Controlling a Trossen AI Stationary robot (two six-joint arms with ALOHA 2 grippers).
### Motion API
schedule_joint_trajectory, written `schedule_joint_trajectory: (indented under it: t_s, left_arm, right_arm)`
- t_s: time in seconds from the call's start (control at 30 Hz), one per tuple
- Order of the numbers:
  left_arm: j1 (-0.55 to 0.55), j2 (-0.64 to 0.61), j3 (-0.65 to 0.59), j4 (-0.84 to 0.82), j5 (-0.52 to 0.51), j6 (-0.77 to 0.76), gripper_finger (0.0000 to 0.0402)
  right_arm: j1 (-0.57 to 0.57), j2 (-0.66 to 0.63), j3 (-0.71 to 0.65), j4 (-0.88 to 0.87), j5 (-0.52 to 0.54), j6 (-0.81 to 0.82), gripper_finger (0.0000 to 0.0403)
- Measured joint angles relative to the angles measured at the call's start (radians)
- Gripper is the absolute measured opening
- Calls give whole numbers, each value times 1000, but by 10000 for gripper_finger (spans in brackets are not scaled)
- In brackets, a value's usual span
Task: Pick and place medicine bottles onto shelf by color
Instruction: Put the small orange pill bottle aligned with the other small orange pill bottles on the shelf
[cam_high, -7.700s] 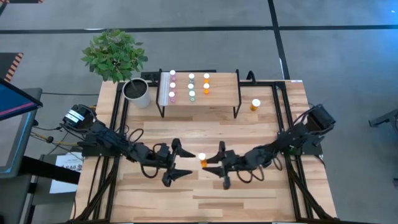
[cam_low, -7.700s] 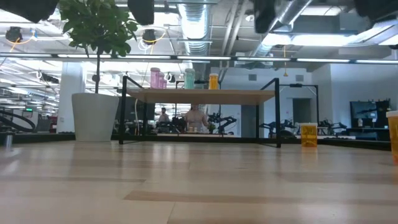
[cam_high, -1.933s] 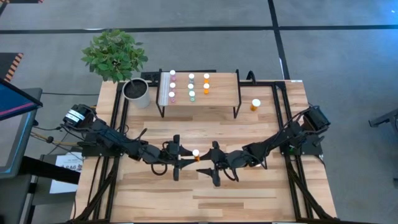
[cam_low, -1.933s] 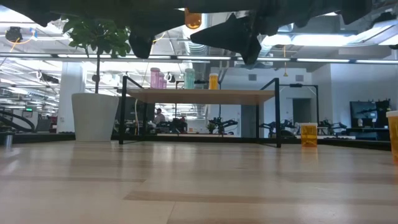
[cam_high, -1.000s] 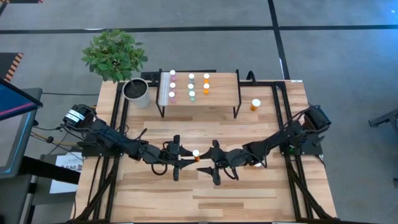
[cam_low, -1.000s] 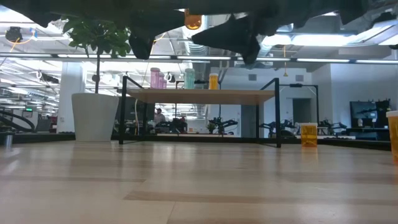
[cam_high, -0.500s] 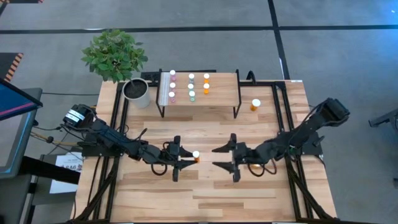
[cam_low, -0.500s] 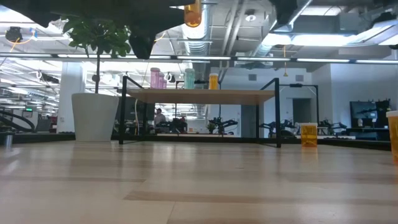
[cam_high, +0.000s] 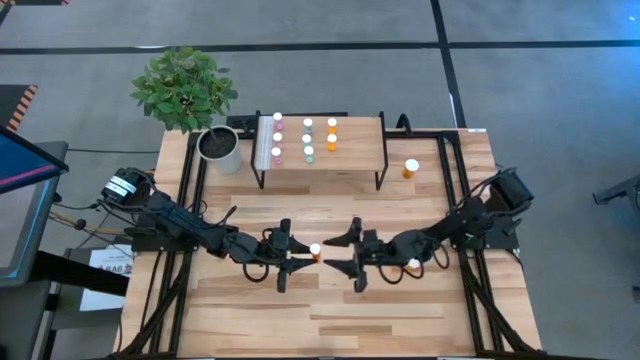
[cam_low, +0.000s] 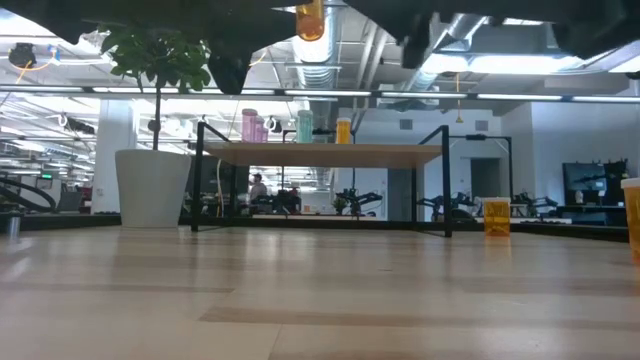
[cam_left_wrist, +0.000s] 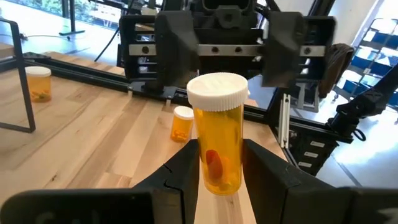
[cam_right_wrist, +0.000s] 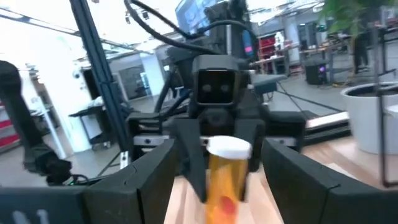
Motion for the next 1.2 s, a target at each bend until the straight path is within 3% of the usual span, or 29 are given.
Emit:
schedule_joint_trajectory:
  t_s: [0.3, 0.8, 1.03, 1.2]
  left_arm:
    - [0, 0, 0, -10, 2, -1, 96]
    - [0, 0, 0, -5, 22, -9, 96]
    - [0, 0, 0, -9, 25, -10, 96]
    - [0, 0, 0, -7, 27, -10, 96]
  right_arm:
    - [-24, 23, 104, -172, -42, 55, 260]
    - [-63, 3, 108, -230, -16, 63, 260]
    - [-115, 3, 138, -322, -154, 152, 260]
    - [-116, 4, 217, -488, -176, 148, 260]
